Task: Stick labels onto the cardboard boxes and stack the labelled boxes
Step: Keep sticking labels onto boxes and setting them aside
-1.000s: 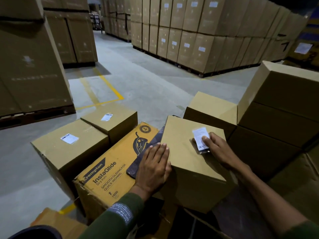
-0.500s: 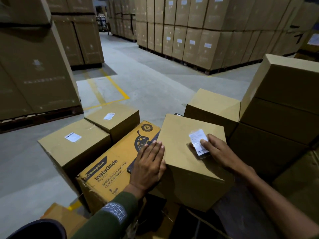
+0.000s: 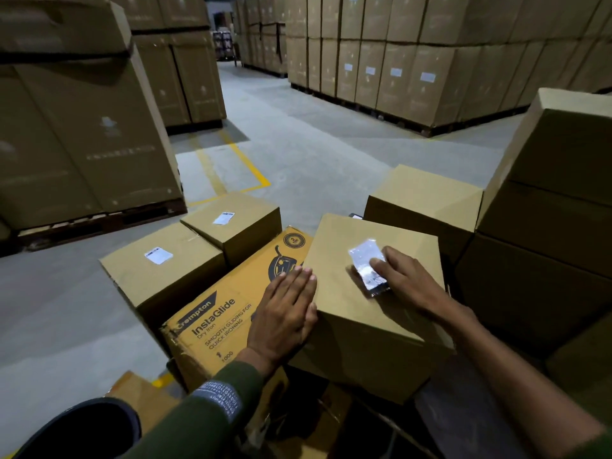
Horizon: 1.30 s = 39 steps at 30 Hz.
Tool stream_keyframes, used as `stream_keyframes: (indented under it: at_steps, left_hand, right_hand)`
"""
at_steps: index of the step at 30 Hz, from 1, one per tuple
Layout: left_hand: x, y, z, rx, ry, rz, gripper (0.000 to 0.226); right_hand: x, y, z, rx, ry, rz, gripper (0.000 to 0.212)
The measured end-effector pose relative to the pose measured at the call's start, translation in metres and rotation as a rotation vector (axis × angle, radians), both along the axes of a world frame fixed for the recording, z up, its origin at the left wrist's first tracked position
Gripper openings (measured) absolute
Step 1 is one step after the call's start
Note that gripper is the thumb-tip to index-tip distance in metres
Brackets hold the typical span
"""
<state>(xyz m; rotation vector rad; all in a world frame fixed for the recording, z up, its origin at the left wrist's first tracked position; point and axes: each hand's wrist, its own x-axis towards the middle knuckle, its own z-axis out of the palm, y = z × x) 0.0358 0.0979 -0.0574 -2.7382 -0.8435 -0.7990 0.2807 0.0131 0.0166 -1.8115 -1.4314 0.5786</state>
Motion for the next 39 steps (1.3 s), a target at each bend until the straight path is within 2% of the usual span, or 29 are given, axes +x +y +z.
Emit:
stream_keyframes:
  at_steps: [4, 12, 19, 22, 27, 30, 35, 39]
  left_hand:
    - [0.003, -0.001, 0.002, -0.017, -0.02, -0.009, 0.05]
    - [0.001, -0.004, 0.009, -0.027, 0.034, 0.007, 0.051]
    - [0.0, -0.005, 0.01, -0.087, 0.071, 0.007, 0.056]
    - [0.001, -0.004, 0.012, -0.14, 0.092, -0.003, 0.059]
    - [-0.01, 0.001, 0.027, -0.105, 0.142, -0.038, 0.058]
    - [-0.044, 0.007, 0.028, -0.1, 0.148, 0.05, 0.068]
    - [-0.151, 0.021, 0.008, -0.169, 0.106, 0.326, 0.067]
    - [-0.256, 0.015, -0.007, -0.192, 0.115, 0.519, 0.07]
  right_hand:
    - [0.021, -0.007, 0.003, 0.022, 0.002, -0.057, 0.029]
    - [0.0, 0.055, 0.009, 0.005, 0.002, -0.045, 0.03]
    - [0.011, -0.004, -0.002, -0.002, -0.001, 0.045, 0.03]
    - [0.024, -0.008, 0.006, -0.007, 0.012, -0.044, 0.03]
    - [-0.004, 0.025, 0.021, 0.075, 0.188, -0.135, 0.018]
    - [-0.048, 0.05, 0.028, 0.126, 0.325, -0.141, 0.019]
    - [-0.143, 0.092, 0.033, 0.099, 0.354, -0.052, 0.022]
    - [-0.235, 0.115, 0.015, 0.016, 0.173, 0.144, 0.028]
